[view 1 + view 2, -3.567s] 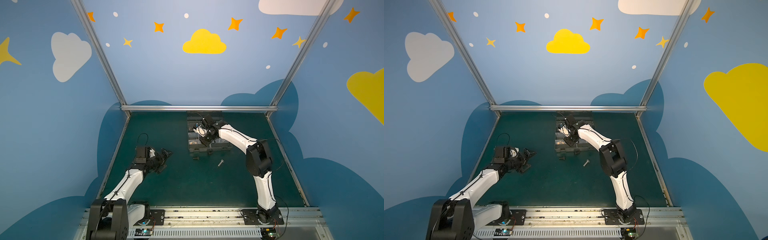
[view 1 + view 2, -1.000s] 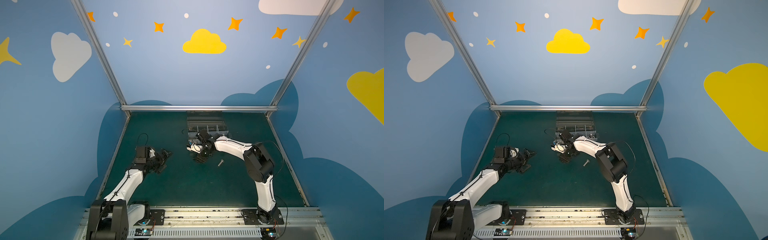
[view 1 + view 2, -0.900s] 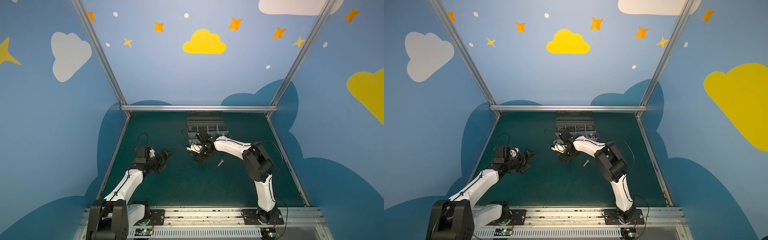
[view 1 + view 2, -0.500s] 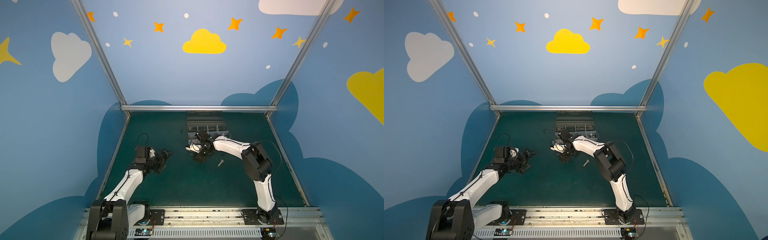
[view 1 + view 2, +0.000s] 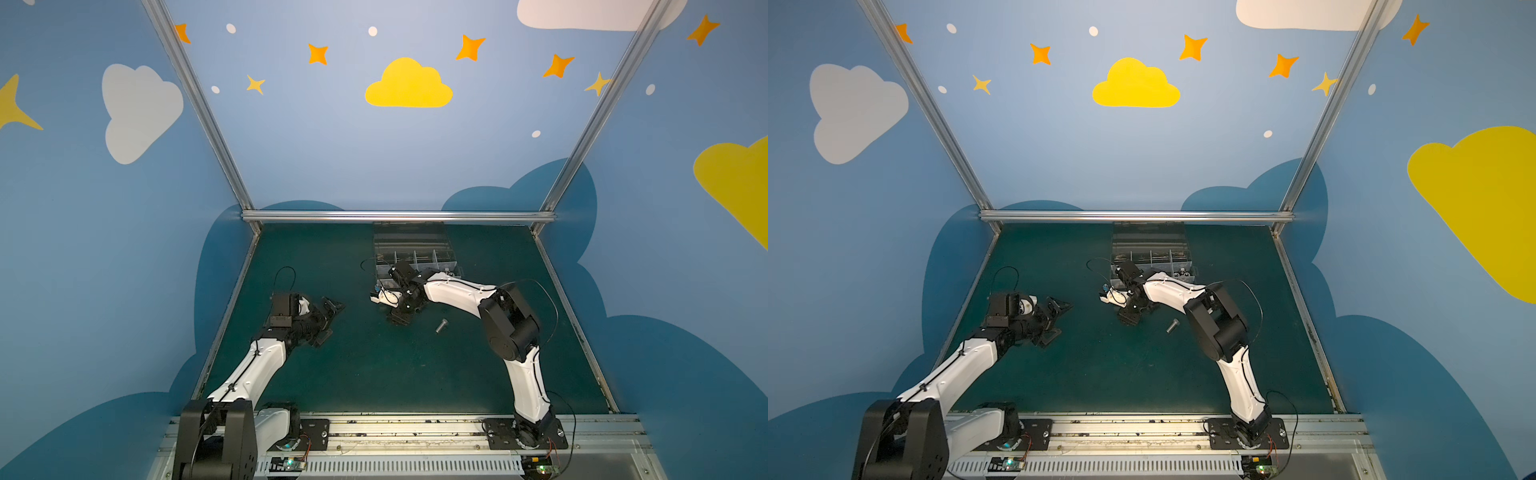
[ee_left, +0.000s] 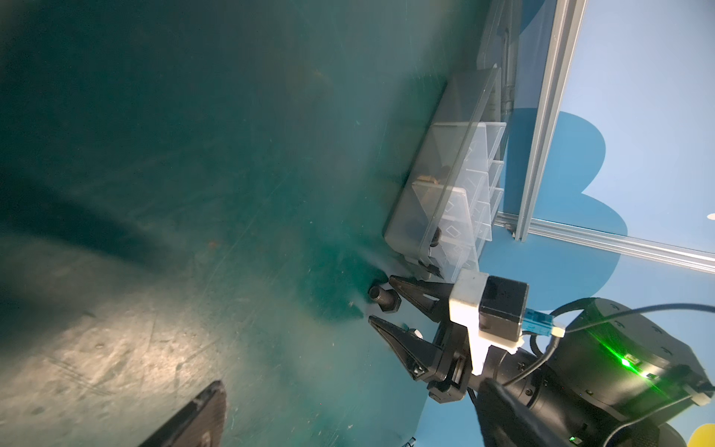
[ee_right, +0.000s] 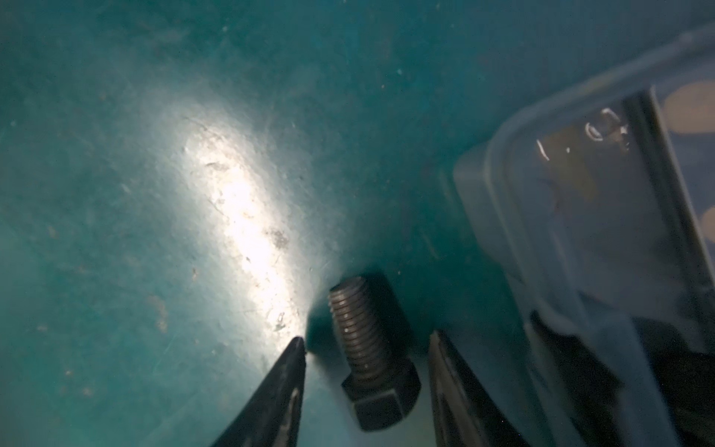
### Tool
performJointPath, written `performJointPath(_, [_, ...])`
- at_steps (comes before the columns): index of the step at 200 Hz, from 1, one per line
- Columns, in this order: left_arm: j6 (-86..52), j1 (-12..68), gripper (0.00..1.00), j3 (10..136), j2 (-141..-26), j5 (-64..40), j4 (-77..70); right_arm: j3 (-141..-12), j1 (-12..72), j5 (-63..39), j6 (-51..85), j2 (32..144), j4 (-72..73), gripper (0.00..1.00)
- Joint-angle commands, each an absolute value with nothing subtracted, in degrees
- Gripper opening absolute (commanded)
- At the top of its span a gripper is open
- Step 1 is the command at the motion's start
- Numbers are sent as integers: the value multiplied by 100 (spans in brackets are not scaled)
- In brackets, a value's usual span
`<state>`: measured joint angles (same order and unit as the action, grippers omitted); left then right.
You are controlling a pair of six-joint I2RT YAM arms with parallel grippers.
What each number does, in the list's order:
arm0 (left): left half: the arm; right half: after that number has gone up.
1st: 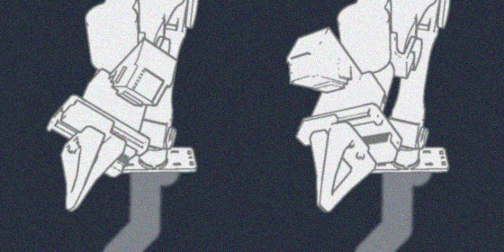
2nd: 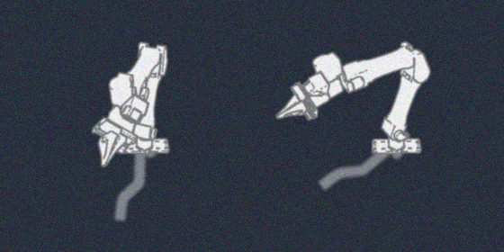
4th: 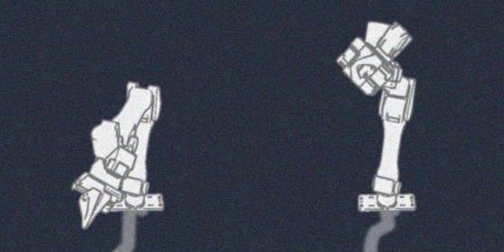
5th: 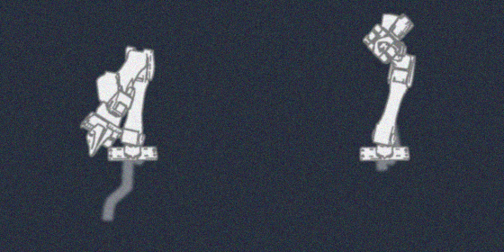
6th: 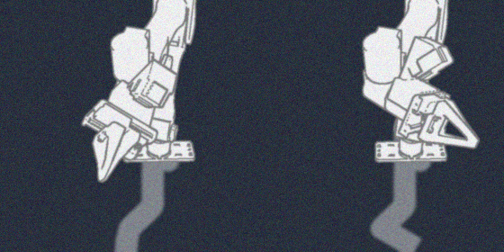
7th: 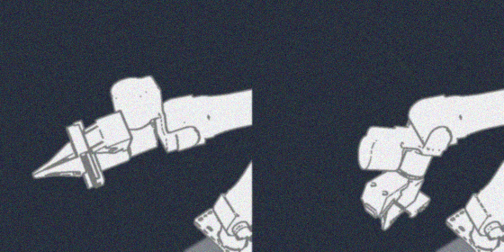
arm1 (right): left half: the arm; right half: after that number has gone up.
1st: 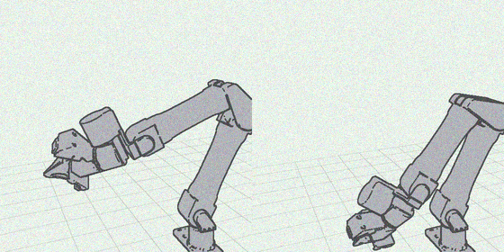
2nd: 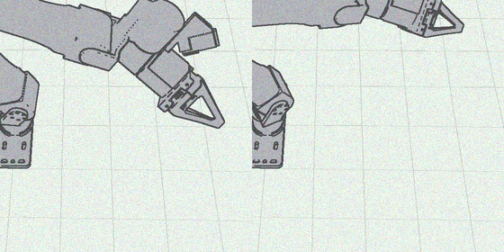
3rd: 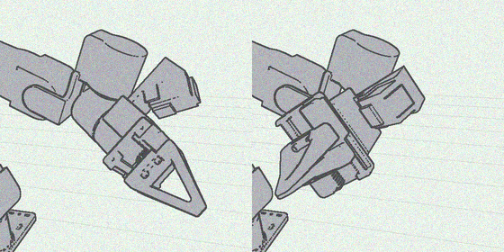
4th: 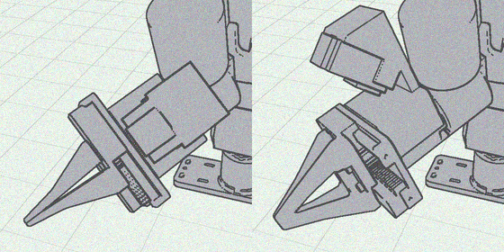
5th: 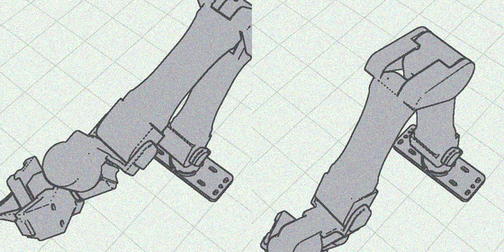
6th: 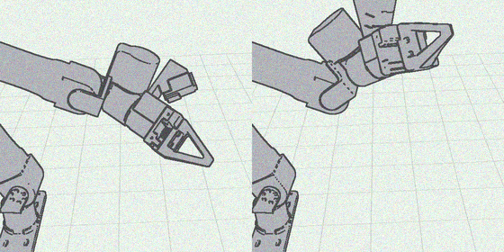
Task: Sort the screws and nuts into containers
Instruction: Pick up the screw from the center of the table, then place the screw into the container.
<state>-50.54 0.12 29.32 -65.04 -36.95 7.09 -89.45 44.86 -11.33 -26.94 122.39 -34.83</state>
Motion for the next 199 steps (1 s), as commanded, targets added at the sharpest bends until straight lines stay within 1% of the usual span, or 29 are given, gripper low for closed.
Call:
performJointPath(1, [-4957, -11, 100, 2927, -6471, -3716, 730, -8832, 4513, -1153, -2620, 12279, -3742, 44])
performJointPath(18, [-4948, -5, 100, 2927, -6477, -3707, 735, -8777, 4502, -1186, -2593, 12231, -3762, 39])
performJointPath(34, [-4948, -8, 100, 2926, -6471, -3709, 729, -8745, 4496, -1215, -2559, 12195, -3779, 31])
performJointPath(58, [-4948, -3, 100, 2909, -6474, -3711, 720, -8754, 4472, -1243, -2484, 12119, -3854, 16])
performJointPath(80, [-4954, -3, 100, 2909, -6445, -3708, 738, -8814, 4417, -1473, -2405, 11953, -3957, 0])
performJointPath(114, [-4964, -8, 100, 2918, -6424, -3711, 756, -8977, 4290, -1973, -2268, 11466, -4145, 0])
performJointPath(140, [-4965, -14, 100, 2920, -6418, -3709, 760, -9085, 4168, -2171, -2211, 11004, -4205, 0])
performJointPath(171, [-4983, -17, 100, 2918, -6393, -3707, 756, -9234, 3938, -1954, -2123, 10573, -4076, 0])
performJointPath(199, [-4989, -13, 100, 2918, -6400, -3725, 730, -9444, 3683, -1495, -1992, 10612, -3852, 0])
